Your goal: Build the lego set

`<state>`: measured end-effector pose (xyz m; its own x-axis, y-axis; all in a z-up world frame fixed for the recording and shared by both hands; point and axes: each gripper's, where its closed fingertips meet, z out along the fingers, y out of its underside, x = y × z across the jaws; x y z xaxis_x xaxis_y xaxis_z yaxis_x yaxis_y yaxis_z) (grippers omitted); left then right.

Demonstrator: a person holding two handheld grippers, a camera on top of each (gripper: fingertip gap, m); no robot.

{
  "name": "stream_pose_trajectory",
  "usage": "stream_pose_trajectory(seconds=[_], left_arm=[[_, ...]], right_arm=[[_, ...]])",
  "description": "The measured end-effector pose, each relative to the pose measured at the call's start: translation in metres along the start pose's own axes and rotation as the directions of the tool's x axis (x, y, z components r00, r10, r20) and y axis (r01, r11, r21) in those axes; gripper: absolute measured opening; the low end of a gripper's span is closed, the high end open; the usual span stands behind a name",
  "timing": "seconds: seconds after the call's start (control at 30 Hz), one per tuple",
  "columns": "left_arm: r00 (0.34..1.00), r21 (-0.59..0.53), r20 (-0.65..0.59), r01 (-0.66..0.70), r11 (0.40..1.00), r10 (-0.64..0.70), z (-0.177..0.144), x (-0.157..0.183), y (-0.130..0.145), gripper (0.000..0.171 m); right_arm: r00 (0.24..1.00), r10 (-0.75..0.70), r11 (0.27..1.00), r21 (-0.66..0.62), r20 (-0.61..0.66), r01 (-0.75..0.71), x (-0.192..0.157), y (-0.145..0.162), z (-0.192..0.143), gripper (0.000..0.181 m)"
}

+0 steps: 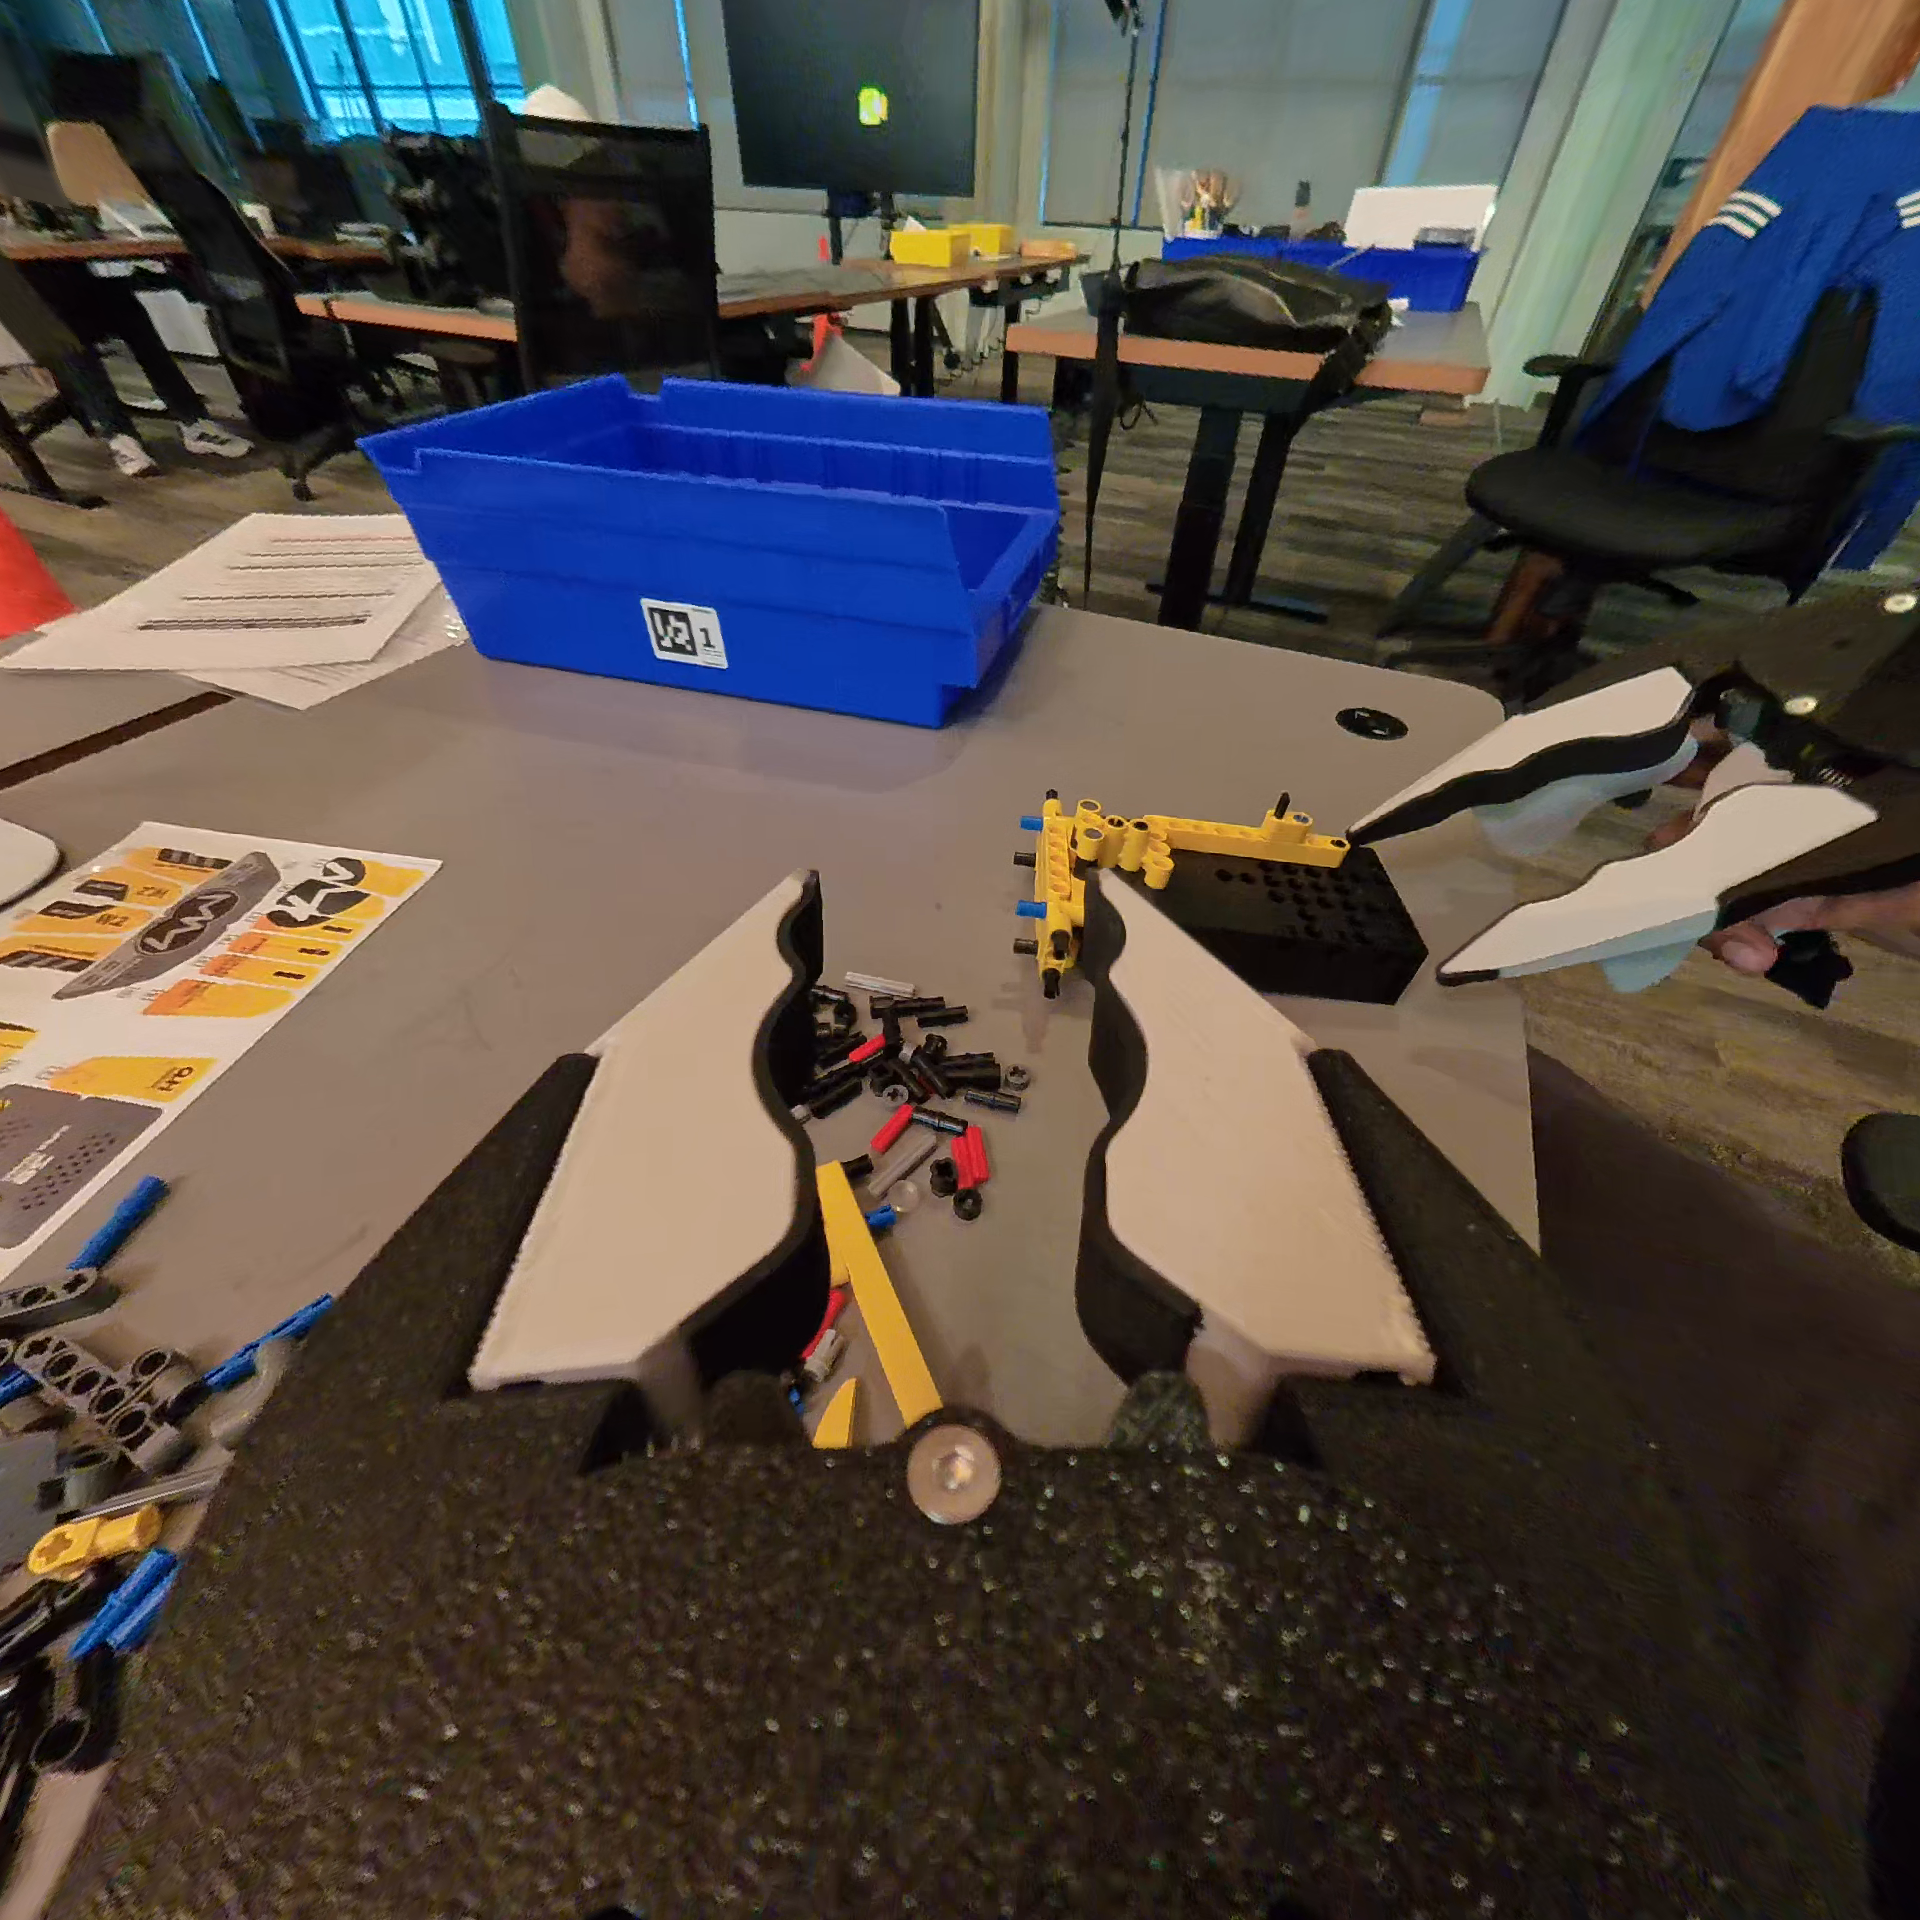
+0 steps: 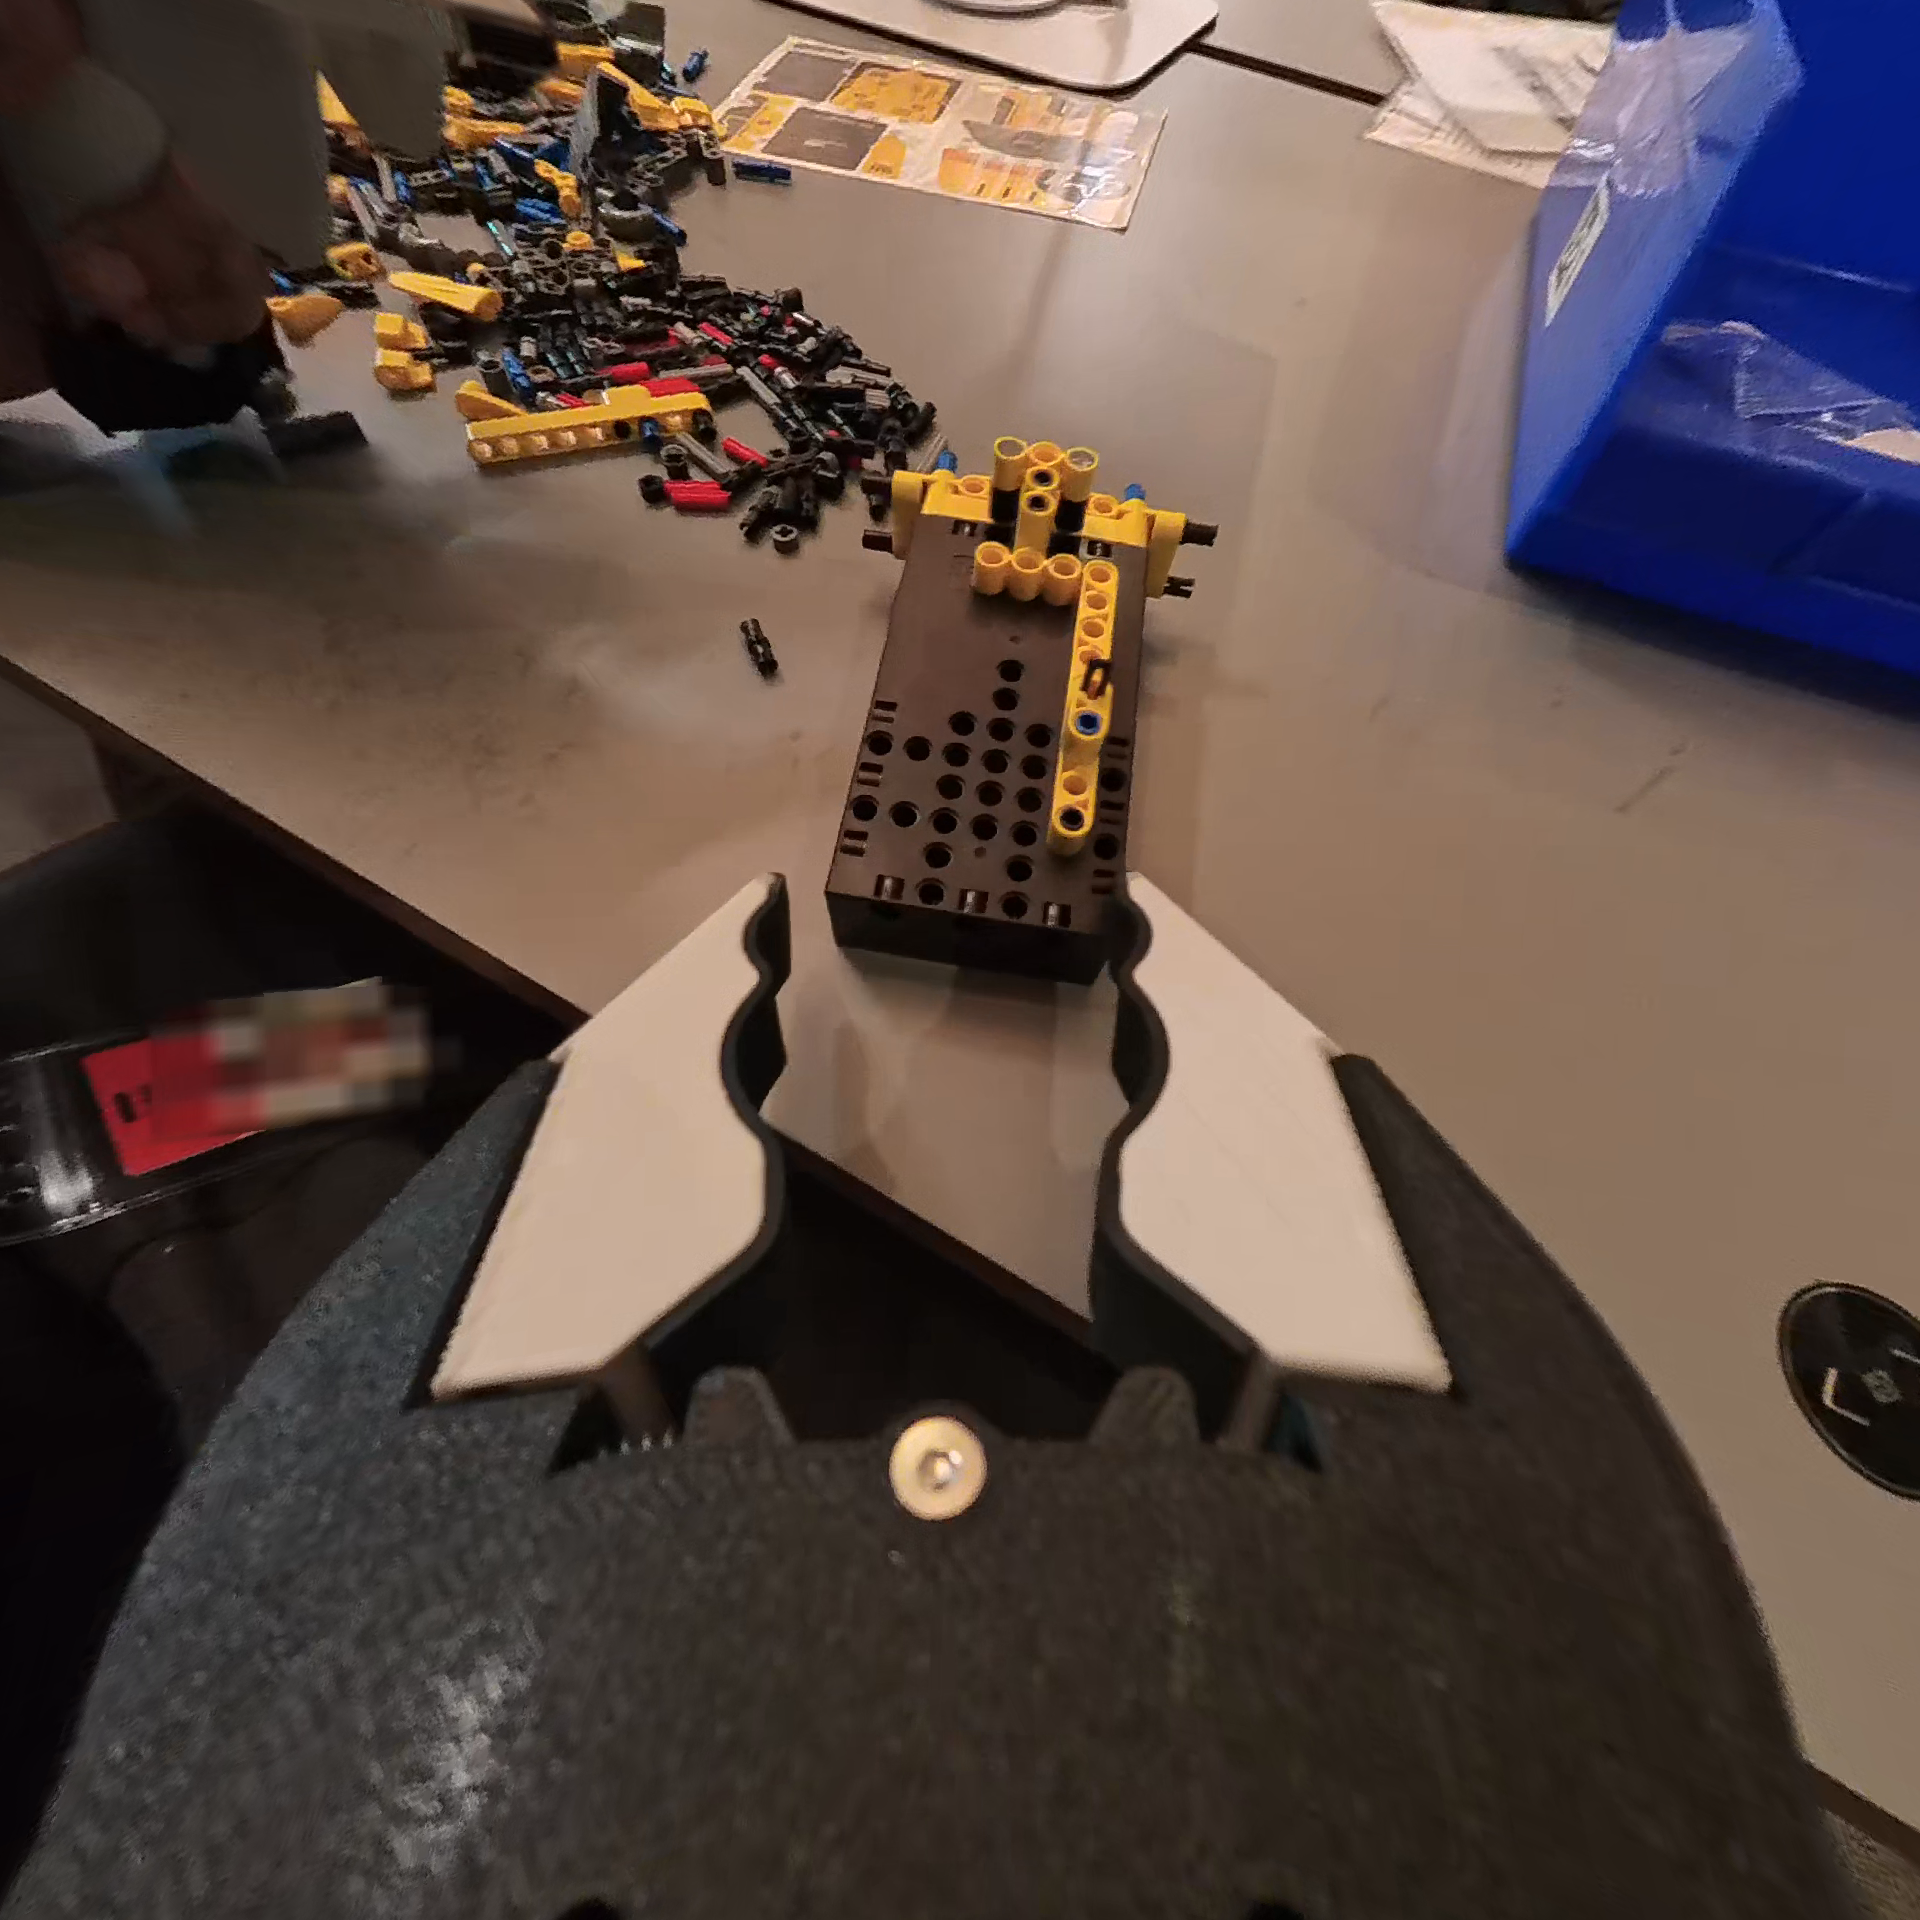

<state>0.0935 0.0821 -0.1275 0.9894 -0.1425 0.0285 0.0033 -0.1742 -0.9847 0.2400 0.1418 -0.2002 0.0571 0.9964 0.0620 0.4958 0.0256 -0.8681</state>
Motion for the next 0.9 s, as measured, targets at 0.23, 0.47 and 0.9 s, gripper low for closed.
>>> stream_pose_trajectory(seconds=[0.23, 0.47, 0.9], left_arm=[[0.999, 0.017, -0.018, 0.049, 0.999, -0.049, -0.002, -0.002, -0.003, 0.050], [1.000, -0.030, -0.021, 0.013, 0.999, -0.013, 0.004, 0.003, 0.005, 0.050], [0.999, -0.073, -0.032, 0.009, 0.997, -0.012, 0.010, 0.005, 0.013, 0.050]], right_arm=[[0.998, -0.025, 1.000, -0.002, -0.063, 0.025, 0.010, 0.002, 0.007, 0.071], [1.000, -0.010, 0.999, -0.044, -0.023, 0.009, 0.008, 0.011, 0.023, 0.075], [0.953, 0.164, 0.986, 0.011, -0.254, -0.167, 0.034, 0.007, 0.014, 0.065]])
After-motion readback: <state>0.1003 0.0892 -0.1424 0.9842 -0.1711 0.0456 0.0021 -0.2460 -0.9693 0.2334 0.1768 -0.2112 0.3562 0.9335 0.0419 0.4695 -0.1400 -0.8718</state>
